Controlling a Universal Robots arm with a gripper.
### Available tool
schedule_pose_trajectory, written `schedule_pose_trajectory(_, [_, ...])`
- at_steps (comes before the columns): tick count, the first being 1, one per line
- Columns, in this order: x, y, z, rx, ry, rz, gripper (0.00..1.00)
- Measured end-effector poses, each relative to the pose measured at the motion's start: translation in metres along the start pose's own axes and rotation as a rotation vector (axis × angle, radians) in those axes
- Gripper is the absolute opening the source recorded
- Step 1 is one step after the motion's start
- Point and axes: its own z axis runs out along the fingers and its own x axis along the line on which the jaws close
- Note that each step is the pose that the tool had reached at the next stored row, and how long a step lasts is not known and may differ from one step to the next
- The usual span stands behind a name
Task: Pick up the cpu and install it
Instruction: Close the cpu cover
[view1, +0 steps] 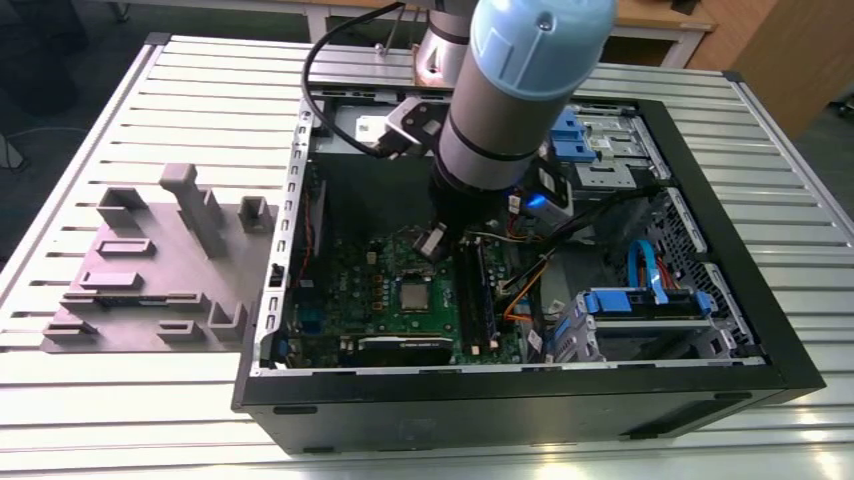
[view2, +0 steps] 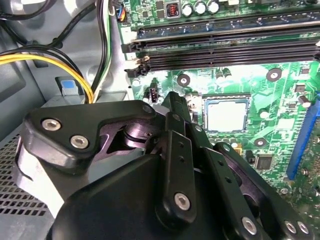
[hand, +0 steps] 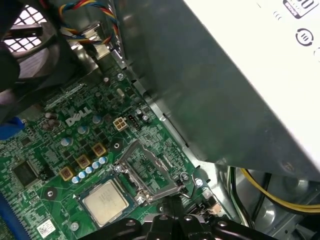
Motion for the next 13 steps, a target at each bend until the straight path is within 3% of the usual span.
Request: schedule_pose_trajectory(13, [0.0058,-0.0054,-0.0025,-0.0007,-0.0003,-0.002,0.10])
